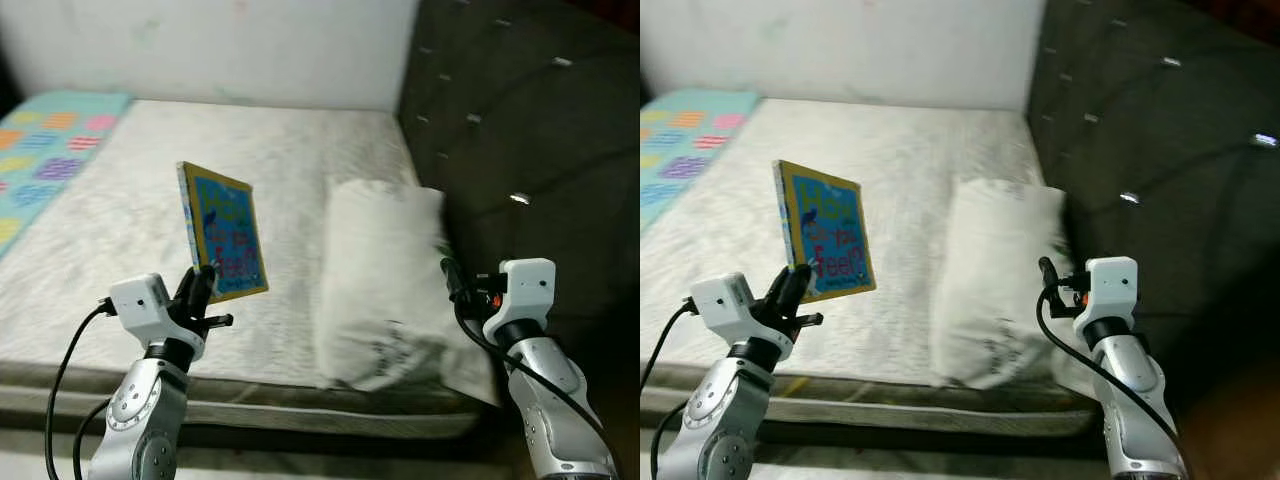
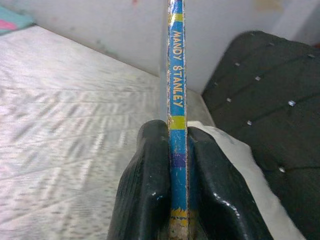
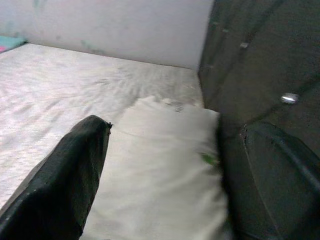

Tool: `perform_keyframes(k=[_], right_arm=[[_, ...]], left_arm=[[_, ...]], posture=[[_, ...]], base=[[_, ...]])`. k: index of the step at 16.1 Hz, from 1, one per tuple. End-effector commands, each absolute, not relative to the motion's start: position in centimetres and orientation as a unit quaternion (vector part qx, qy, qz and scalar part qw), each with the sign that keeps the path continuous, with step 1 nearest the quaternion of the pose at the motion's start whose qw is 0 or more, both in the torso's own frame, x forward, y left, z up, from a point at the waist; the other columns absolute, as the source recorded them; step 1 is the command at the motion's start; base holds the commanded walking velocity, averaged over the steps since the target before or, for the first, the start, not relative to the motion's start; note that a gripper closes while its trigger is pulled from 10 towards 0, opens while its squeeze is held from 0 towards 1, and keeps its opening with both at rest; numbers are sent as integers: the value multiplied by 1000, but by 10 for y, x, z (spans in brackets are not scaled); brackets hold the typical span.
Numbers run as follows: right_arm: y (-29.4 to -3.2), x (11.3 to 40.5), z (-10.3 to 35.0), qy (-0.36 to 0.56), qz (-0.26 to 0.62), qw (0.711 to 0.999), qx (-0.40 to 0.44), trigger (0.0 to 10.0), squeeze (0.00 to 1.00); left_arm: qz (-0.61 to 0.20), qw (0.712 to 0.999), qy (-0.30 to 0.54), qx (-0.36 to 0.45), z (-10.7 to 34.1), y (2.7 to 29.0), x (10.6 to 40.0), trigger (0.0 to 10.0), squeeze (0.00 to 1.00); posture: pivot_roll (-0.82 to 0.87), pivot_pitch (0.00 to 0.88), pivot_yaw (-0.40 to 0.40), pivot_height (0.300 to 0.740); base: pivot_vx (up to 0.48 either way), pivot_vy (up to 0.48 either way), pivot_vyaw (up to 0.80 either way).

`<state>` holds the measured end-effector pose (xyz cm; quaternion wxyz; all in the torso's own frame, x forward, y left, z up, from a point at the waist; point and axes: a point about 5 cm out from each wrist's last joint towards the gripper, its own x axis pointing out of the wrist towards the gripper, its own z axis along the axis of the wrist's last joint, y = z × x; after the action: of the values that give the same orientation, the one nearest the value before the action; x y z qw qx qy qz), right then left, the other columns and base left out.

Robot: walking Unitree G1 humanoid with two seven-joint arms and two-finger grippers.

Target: Clean up the room

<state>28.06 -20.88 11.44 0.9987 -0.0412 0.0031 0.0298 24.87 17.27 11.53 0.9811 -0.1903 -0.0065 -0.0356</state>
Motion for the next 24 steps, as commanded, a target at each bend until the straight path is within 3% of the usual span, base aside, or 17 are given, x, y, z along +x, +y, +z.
perform_keyframes(k=[1, 6, 14, 24], right_arm=[[-206, 283, 118, -5, 36, 998, -43, 10000, 0], [-205, 284, 119, -7, 37, 998, -45, 10000, 0], [-203, 286, 121, -16, 43, 997, -60, 10000, 0], [-203, 287, 120, -13, 37, 998, -44, 10000, 0]], left_arm=[[-31, 982, -28, -183, 124, 178, 250, 10000, 0], [-26, 982, -29, -183, 124, 179, 251, 10000, 0], [-43, 982, -45, -181, 129, 177, 250, 10000, 0], [-54, 981, -46, -181, 128, 175, 250, 10000, 0]], posture=[[-96, 0, -12, 740], [-95, 0, -13, 740], [-94, 0, -11, 740], [-91, 0, -9, 740]], base=[[0, 480, 0], [0, 480, 0], [0, 0, 0], [306, 0, 0]])
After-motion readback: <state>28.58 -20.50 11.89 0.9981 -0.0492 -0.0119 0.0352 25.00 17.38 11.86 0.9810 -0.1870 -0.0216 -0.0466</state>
